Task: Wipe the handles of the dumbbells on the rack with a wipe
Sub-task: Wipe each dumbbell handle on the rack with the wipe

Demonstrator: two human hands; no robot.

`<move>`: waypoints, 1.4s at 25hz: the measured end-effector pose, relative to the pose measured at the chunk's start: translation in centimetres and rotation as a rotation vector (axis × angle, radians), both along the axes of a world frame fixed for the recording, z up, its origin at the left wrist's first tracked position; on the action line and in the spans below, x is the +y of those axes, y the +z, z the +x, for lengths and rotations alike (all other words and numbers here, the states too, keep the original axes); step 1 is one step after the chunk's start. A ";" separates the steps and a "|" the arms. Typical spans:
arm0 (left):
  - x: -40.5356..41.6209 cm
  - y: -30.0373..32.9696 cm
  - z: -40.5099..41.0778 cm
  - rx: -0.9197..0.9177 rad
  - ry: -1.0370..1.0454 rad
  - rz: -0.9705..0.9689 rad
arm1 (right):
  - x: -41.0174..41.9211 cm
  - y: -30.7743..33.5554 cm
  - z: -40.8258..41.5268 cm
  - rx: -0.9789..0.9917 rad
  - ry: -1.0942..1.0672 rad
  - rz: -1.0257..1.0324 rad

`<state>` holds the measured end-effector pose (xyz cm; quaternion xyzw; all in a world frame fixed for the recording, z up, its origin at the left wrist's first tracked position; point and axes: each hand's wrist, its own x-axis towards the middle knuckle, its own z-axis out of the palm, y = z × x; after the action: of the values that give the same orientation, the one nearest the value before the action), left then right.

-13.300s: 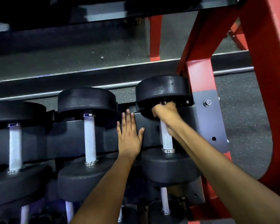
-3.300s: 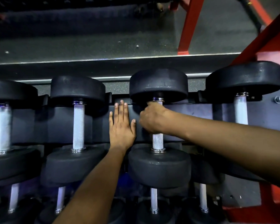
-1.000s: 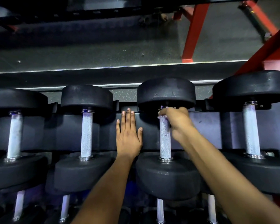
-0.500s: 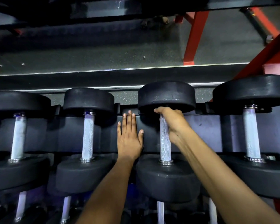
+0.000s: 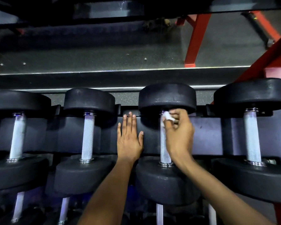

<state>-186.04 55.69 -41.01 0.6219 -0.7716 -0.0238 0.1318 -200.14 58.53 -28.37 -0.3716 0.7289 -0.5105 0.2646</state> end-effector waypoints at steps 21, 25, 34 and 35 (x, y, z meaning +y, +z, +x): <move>0.1 -0.1 0.0 0.009 0.000 -0.019 | -5.5 0.9 -3.0 2.014 1.484 -0.071; 0.0 0.1 -0.1 0.004 -0.004 -0.014 | -5.6 3.3 -4.4 1.766 1.491 -0.243; 0.0 0.2 -0.2 -0.018 -0.002 0.003 | 0.9 -2.0 -6.7 -0.427 0.129 0.371; 0.0 0.2 -0.2 -0.020 -0.001 0.008 | -0.1 -1.6 -6.4 -0.687 0.119 0.428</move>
<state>-186.19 55.69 -40.78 0.6221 -0.7732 -0.0206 0.1215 -206.55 58.42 -29.98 -0.1576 0.6652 -0.4257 0.5928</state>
